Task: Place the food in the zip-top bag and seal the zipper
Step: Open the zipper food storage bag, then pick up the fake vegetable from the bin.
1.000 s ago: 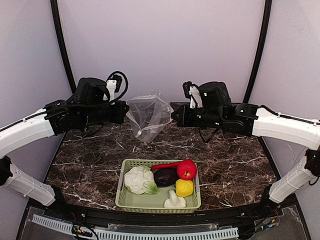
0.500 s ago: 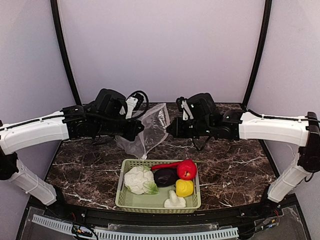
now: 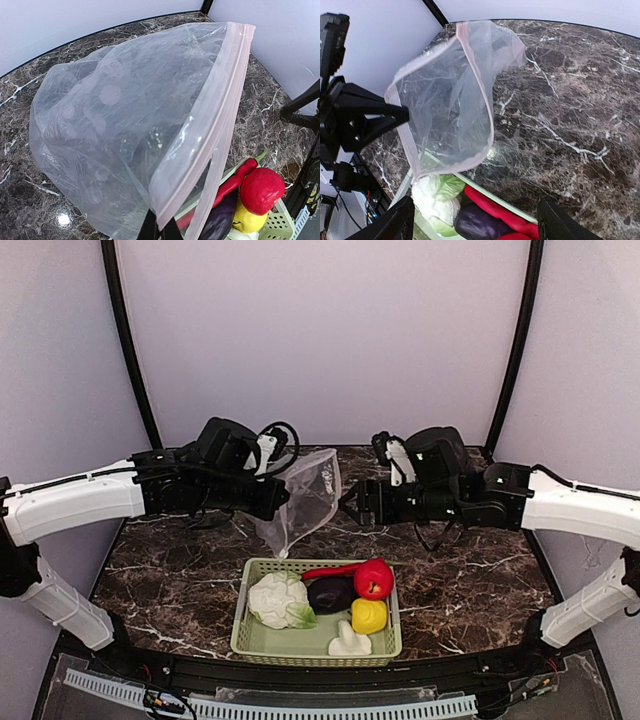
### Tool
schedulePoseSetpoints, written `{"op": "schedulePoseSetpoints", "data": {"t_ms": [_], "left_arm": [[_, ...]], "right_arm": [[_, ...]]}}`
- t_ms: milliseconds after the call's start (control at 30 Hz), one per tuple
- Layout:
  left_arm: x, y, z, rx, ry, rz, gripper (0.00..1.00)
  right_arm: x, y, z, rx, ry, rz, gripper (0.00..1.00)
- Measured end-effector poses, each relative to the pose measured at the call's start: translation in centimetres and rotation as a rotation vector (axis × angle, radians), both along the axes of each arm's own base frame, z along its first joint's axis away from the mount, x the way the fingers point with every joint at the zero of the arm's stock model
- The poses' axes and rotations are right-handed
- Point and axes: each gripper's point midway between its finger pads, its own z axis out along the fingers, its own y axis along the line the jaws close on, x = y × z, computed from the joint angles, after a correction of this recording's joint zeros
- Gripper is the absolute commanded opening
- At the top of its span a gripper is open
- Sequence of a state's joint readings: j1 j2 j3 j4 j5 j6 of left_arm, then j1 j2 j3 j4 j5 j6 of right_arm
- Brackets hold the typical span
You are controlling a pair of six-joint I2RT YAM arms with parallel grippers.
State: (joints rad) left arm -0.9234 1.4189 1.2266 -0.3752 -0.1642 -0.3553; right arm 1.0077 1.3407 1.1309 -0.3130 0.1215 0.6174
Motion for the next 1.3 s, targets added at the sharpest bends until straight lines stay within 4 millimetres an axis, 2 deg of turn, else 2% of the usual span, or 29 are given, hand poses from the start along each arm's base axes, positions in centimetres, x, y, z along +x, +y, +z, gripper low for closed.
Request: {"op": "schedulePoseSetpoints", "data": {"t_ms": [100,233,367,633,1033,1300], "left_arm": [[0.0,-0.1,0.0,-0.003,0.004,-0.005,0.01],[-0.1,-0.5,0.4,-0.012,0.009,-0.016,0.01],[-0.2,-0.8,0.5,-0.022,0.015,-0.024,0.01],[-0.3,-1.0,0.2,-0.026,0.031,-0.033,0.01],[-0.5,-1.2,0.2,-0.036,0.043,-0.039,0.01],[-0.5,-1.5,-0.3,-0.032,0.058,-0.045,0.01]], "right_arm": [[-1.3,-1.2,-1.3,-0.064,0.016,-0.022,0.83],[-3.9,-2.8,-5.3,-0.195,0.072,-0.056,0.84],[-6.1,-4.0,-8.0,-0.281,0.123,-0.09,0.84],[-7.8,-5.1,-12.1,-0.411,0.201,-0.185,0.86],[-7.6,-4.4,-13.0,-0.454,0.197,-0.187,0.86],[-7.3,-3.5,-12.7,-0.446,0.181,-0.17,0.84]]}}
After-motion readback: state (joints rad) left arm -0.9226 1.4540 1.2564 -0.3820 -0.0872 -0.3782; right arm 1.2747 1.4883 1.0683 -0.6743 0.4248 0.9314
